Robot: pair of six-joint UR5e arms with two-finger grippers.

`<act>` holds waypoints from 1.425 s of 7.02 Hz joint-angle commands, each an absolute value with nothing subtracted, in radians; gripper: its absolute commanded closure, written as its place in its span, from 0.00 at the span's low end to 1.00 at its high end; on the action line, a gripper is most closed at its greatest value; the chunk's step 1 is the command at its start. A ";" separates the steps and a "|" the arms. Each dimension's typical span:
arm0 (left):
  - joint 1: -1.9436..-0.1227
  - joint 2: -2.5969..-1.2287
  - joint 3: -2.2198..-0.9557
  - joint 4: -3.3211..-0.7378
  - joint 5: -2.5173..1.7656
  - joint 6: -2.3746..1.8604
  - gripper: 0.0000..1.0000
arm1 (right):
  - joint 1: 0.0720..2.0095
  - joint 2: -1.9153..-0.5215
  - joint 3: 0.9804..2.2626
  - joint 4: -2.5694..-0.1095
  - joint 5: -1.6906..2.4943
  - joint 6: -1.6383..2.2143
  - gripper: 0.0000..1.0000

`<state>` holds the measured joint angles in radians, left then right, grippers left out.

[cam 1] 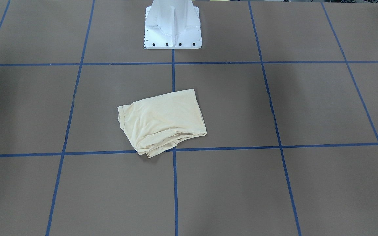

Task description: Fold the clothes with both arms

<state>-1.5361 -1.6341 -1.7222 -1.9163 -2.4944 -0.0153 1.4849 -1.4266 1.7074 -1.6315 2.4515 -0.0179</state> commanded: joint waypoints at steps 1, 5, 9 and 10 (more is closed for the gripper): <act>-1.536 -1.637 -1.718 -1.917 -2.494 -0.015 0.00 | 1.485 -1.428 1.709 -1.632 2.453 -0.017 0.00; -1.536 -1.641 -1.718 -1.917 -2.494 -0.015 0.00 | 1.479 -1.427 1.710 -1.632 2.454 -0.017 0.00; -1.534 -1.643 -1.724 -1.916 -2.493 -0.015 0.00 | 1.470 -1.425 1.712 -1.631 2.454 -0.017 0.00; -1.534 -1.643 -1.720 -1.917 -2.491 -0.015 0.00 | 1.470 -1.427 1.712 -1.632 2.454 -0.017 0.00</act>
